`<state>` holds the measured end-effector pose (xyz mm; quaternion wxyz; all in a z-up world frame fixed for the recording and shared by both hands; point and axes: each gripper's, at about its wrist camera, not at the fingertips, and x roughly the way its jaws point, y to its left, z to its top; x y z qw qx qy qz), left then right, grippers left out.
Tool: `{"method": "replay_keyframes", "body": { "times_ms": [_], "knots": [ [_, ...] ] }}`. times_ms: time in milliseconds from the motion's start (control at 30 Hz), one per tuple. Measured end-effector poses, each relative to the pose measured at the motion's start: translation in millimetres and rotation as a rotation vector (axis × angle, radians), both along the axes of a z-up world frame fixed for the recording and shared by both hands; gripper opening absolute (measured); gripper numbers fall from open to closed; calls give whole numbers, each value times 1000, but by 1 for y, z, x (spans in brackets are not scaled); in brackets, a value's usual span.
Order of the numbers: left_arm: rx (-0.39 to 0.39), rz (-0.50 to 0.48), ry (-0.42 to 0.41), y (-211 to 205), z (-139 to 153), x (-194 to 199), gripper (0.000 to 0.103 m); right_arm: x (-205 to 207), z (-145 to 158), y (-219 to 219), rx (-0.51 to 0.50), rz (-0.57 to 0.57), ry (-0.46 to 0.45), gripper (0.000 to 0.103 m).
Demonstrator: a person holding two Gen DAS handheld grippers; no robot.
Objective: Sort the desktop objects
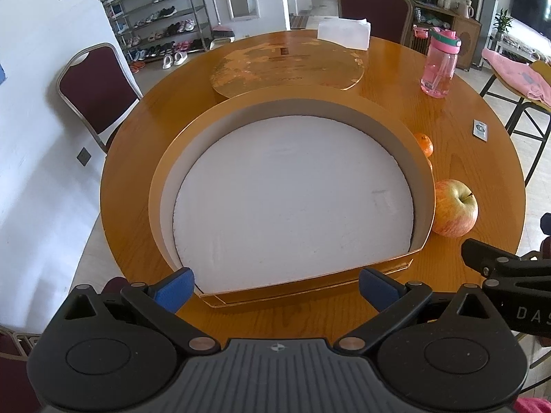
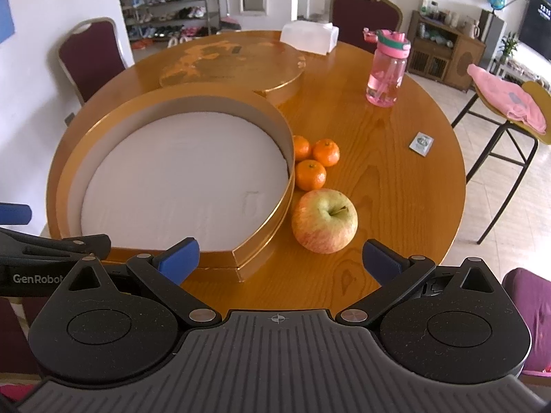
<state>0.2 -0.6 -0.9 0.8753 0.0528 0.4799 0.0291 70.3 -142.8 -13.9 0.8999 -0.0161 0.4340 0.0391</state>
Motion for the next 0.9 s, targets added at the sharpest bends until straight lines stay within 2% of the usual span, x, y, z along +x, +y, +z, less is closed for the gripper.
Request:
{"method": "replay_keyframes", "body": {
  "times_ms": [900],
  "knots": [
    [9,-7,-1,-8,-8,7,102,10,-5,-6,-10,-9,15,103]
  ]
}}
